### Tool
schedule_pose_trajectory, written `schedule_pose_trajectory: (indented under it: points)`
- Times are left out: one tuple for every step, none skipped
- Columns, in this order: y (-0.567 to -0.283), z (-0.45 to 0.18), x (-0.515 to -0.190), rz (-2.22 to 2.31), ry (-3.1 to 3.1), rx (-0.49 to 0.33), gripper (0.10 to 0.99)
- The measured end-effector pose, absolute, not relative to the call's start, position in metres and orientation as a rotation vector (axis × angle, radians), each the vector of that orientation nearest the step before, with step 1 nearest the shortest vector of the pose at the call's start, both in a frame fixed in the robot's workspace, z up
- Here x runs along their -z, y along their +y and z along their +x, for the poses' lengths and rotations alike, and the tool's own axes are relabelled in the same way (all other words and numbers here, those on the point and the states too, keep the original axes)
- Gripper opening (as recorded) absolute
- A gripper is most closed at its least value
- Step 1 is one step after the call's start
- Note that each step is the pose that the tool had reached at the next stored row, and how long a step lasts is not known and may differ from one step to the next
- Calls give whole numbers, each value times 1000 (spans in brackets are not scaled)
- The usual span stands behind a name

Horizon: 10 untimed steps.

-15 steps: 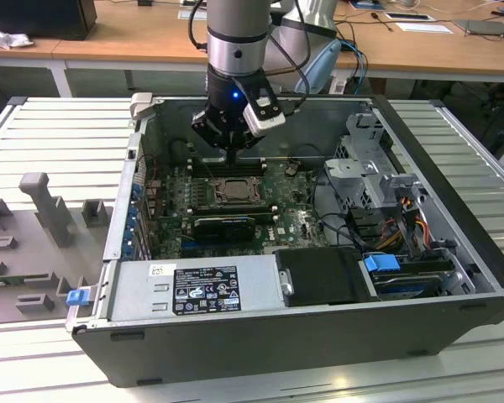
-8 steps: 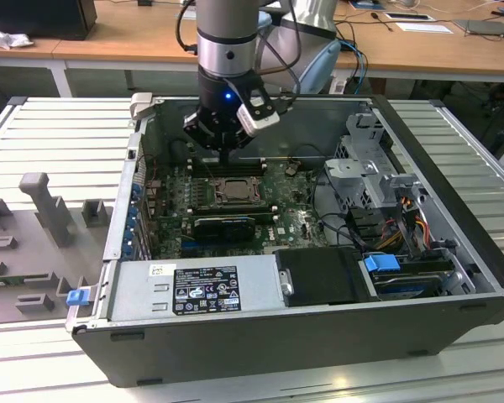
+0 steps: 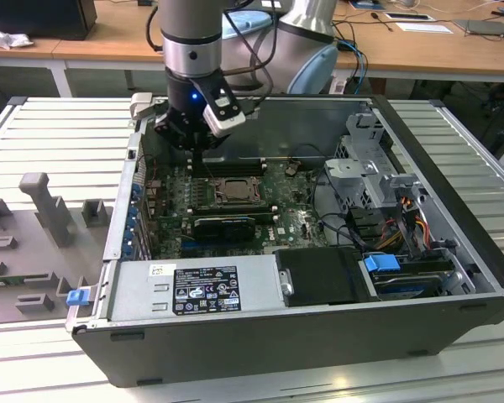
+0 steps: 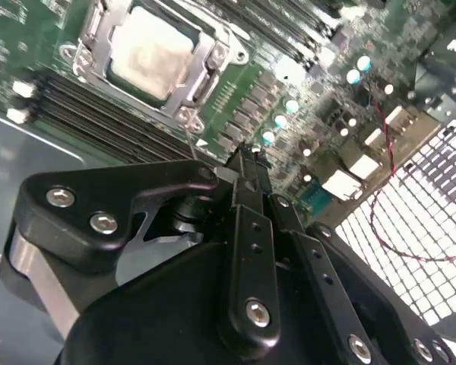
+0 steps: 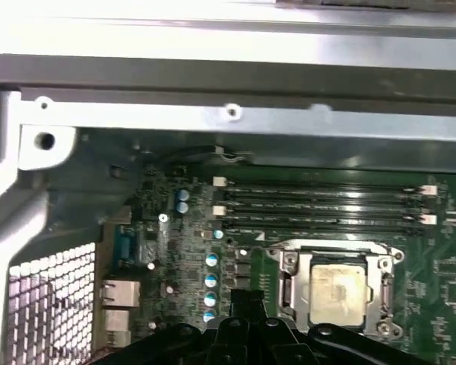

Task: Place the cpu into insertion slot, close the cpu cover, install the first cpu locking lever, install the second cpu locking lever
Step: 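Install the first cpu locking lever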

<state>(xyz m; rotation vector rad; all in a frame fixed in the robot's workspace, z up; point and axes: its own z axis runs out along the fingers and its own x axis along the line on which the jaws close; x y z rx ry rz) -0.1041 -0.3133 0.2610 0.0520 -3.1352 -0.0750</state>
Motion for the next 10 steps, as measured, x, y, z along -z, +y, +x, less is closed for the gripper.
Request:
schedule_pose_trajectory:
  points:
    - [-312,-106,-260,52,-3135,75,106]
    - [-311,-108,-260,52,-3135,76,106]
    - [-309,-111,-259,52,-3135,76,106]
    - [-308,-112,-259,52,-3135,77,106]
    - [-307,-113,-259,52,-3135,77,106]
    - [-305,-113,-258,52,-3135,77,106]
    - [-302,-113,-258,52,-3135,77,106]
    - [-300,-113,-257,52,-3135,77,106]
    - [-299,-113,-257,52,-3135,77,106]
    - [-297,-113,-257,52,-3135,77,106]
